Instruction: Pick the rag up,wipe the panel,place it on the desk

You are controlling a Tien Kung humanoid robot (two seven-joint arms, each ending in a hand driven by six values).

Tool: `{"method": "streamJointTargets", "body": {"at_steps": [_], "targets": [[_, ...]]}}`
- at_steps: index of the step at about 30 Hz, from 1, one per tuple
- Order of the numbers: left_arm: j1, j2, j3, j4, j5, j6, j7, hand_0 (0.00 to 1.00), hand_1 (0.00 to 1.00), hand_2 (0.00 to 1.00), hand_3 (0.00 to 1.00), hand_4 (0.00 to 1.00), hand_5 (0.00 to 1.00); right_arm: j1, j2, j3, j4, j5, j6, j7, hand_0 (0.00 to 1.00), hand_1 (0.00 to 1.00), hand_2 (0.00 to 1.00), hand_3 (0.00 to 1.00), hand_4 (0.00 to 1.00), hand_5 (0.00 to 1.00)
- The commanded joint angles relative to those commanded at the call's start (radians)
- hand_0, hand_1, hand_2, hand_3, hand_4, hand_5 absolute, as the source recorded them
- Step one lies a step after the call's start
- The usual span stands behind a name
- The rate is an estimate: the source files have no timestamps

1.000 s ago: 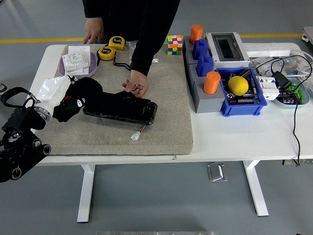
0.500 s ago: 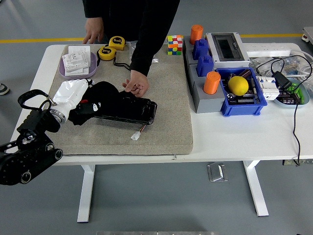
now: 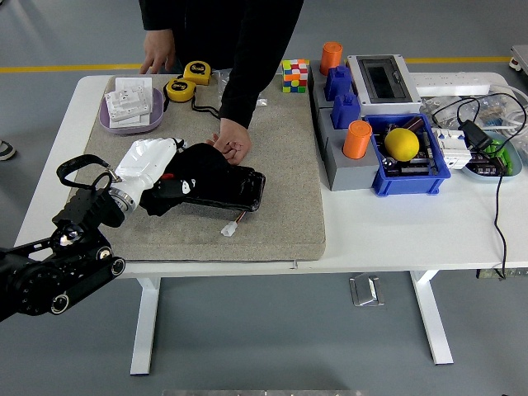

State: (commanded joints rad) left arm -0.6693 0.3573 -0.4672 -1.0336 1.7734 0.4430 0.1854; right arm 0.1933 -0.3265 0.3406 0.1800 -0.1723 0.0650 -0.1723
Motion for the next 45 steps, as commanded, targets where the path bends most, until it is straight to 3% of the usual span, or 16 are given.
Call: {"method": "streamJointTargets", "body": {"at_steps": [17, 33, 45], "targets": [[-0.024, -0.032, 0.063, -0.016, -0.008, -0.002, 0.007, 0.325, 0.258, 0.331, 0.549, 0.492, 0.135, 0.004, -0.008, 0.034, 0.000, -0.040, 0.000, -0.012, 0.790, 0.700, 0.722, 0.663, 0.998, 0.499], [-0.088, -0.079, 0.158, -0.018, -0.022, -0.004, 0.016, 0.321, 0.257, 0.333, 0.548, 0.491, 0.135, 0.011, -0.017, -0.002, 0.000, -0.017, 0.002, -0.009, 0.790, 0.699, 0.722, 0.664, 0.998, 0.500], [-0.093, -0.102, 0.173, -0.016, -0.028, -0.003, 0.017, 0.321, 0.257, 0.332, 0.548, 0.493, 0.137, 0.009, -0.018, 0.013, 0.000, -0.032, 0.002, -0.013, 0.790, 0.700, 0.722, 0.663, 0.998, 0.500]]}}
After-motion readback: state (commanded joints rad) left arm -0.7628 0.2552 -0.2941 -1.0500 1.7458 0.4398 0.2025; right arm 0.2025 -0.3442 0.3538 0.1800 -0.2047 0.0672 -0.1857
